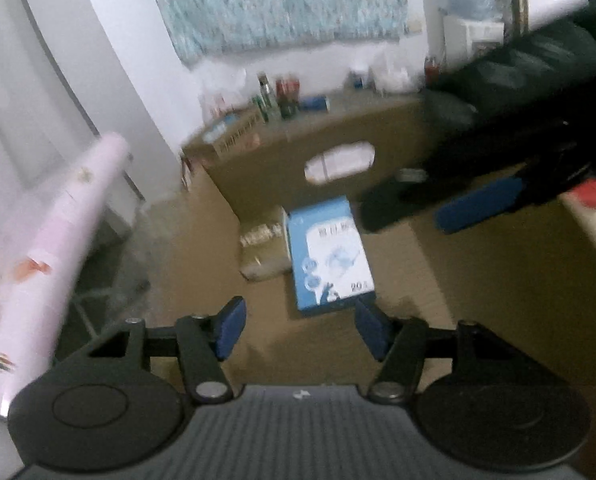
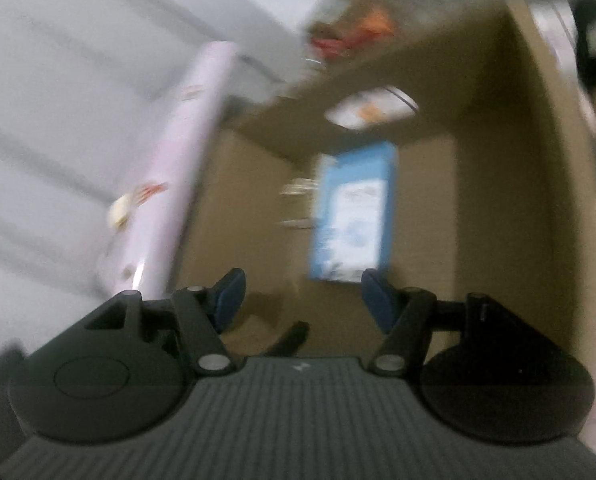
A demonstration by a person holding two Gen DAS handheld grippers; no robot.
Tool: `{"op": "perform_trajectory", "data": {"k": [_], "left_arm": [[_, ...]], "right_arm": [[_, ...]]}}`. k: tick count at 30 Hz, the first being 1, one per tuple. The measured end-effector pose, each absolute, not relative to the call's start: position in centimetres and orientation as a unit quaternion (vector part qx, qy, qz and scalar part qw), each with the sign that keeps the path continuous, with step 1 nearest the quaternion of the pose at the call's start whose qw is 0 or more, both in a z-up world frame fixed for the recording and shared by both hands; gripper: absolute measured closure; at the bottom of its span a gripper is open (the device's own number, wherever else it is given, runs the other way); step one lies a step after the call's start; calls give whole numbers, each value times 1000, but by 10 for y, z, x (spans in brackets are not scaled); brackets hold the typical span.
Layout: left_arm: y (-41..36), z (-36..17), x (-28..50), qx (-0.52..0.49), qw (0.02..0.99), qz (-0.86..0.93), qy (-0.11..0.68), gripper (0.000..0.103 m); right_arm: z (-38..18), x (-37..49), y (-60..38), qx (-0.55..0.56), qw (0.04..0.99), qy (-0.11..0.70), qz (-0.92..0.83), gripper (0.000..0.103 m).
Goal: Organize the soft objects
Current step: 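Grasp the blue checked towel with left tool while right tool reaches for pink sponge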
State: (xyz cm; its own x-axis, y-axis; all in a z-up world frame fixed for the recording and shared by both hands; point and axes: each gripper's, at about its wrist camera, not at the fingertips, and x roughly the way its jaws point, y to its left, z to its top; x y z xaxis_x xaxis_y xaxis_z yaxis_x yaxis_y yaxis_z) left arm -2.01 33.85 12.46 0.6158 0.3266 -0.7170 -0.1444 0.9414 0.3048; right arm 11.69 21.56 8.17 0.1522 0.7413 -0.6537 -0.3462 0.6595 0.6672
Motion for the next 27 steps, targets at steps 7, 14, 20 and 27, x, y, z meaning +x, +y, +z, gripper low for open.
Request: {"op": "perform_trajectory", "data": {"k": [7, 14, 20, 27], "left_arm": [[261, 176, -61, 101, 929, 64, 351, 23], [142, 192, -25, 112, 929, -114, 333, 16], [41, 154, 44, 199, 901, -189, 335, 13], [-12, 102, 119, 232, 882, -201, 358, 13]], "right_arm": [[159, 62, 71, 141, 790, 416, 428, 22], [144, 65, -125, 155, 866, 385, 280, 20], [93, 68, -216, 147, 917, 348, 130, 20], [46, 97, -213, 106, 892, 399, 183, 19]]}}
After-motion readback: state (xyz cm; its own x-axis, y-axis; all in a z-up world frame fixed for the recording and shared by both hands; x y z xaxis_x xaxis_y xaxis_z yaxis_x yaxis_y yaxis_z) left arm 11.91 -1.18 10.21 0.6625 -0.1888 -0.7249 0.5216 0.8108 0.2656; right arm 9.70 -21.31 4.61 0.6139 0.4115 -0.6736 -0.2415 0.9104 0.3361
